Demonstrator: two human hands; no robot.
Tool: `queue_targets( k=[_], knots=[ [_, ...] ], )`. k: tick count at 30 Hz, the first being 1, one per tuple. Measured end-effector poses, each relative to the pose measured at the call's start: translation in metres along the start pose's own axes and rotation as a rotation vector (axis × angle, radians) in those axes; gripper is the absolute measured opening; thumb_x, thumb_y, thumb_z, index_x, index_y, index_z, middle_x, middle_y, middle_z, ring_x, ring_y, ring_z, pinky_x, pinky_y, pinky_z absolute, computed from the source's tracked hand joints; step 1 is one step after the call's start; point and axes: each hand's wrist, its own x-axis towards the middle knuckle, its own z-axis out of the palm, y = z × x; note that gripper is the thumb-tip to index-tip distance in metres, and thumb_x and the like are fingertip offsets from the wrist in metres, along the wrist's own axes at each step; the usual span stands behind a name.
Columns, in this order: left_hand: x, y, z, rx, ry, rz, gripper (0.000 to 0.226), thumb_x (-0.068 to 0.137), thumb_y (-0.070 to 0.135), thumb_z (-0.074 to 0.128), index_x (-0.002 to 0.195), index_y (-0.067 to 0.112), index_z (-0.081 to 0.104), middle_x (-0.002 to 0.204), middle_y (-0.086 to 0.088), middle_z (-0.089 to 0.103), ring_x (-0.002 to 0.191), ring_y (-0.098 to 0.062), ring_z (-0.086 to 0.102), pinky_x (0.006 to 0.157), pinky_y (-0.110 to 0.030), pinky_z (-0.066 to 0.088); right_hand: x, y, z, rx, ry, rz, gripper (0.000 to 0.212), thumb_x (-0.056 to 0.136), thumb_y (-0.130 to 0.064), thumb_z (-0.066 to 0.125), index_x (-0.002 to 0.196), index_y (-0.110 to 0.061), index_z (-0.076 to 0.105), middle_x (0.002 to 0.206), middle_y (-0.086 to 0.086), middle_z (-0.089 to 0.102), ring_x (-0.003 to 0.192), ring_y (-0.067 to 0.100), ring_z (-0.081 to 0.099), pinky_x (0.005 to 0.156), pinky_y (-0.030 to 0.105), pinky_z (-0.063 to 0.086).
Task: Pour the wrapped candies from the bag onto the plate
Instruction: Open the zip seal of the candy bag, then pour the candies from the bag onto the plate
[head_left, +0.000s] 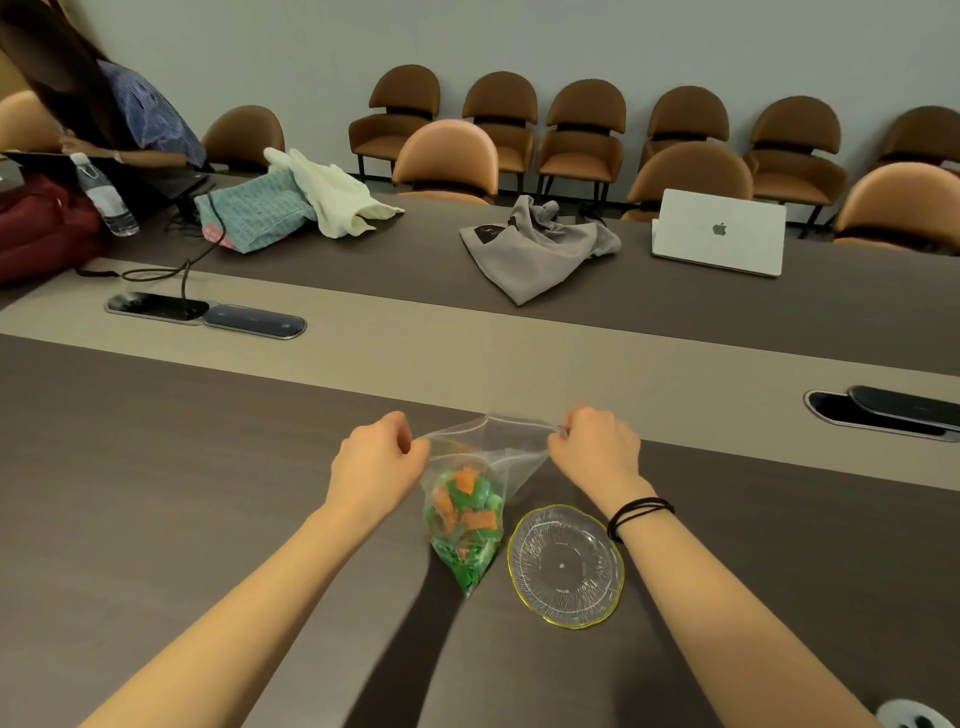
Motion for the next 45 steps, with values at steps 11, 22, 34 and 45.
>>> queue_targets(
  k=[11, 22, 34, 45],
  knots=[
    [-0.008, -0.003, 0.019, -0.687, -0.079, 0.017, 0.035, 0.087, 0.037, 0.052, 0.063, 0.011, 0.053, 0.052, -0.001, 0.06, 0.056, -0.019, 0.057, 0.059, -0.032, 0.045, 0.021, -0.027, 0.0, 0.103, -0.05, -0.469, 0.028, 0.093, -0.018, 0.046, 0.106, -0.022, 0.071, 0.111, 0.002, 0.071, 0.105, 0.025, 0.062, 0.086, 0.035, 0.047],
    [-0.01, -0.082, 0.13, -0.921, -0.402, -0.845, 0.043, 0.097, 0.032, 0.034, 0.133, 0.009, 0.041, 0.131, -0.011, 0.051, 0.125, -0.03, 0.047, 0.105, -0.046, 0.036, -0.007, -0.017, -0.019, 0.377, -0.131, -0.524, 0.033, 0.082, -0.001, 0.049, 0.083, -0.02, 0.076, 0.099, -0.005, 0.075, 0.095, 0.012, 0.067, 0.088, 0.037, 0.051],
    [0.013, -0.03, 0.156, -1.472, -0.723, -0.631, 0.088, 0.035, 0.041, 0.092, 0.106, 0.011, 0.048, 0.095, -0.011, 0.045, 0.087, -0.017, 0.046, 0.088, -0.026, 0.039, -0.017, -0.039, -0.07, 0.942, -0.358, -0.574, 0.033, 0.083, 0.018, 0.041, 0.065, 0.007, 0.066, 0.084, 0.008, 0.071, 0.09, 0.012, 0.066, 0.087, 0.035, 0.053],
    [0.022, -0.012, 0.122, -1.44, -0.728, -0.614, 0.035, 0.086, 0.039, 0.052, 0.096, 0.013, 0.072, 0.086, -0.005, 0.072, 0.079, -0.018, 0.066, 0.083, -0.033, 0.054, -0.001, -0.014, -0.102, 1.254, -0.253, -0.408, 0.05, 0.085, 0.017, 0.039, 0.054, -0.014, 0.062, 0.071, 0.001, 0.073, 0.062, 0.008, 0.069, 0.059, 0.022, 0.058]
  ],
)
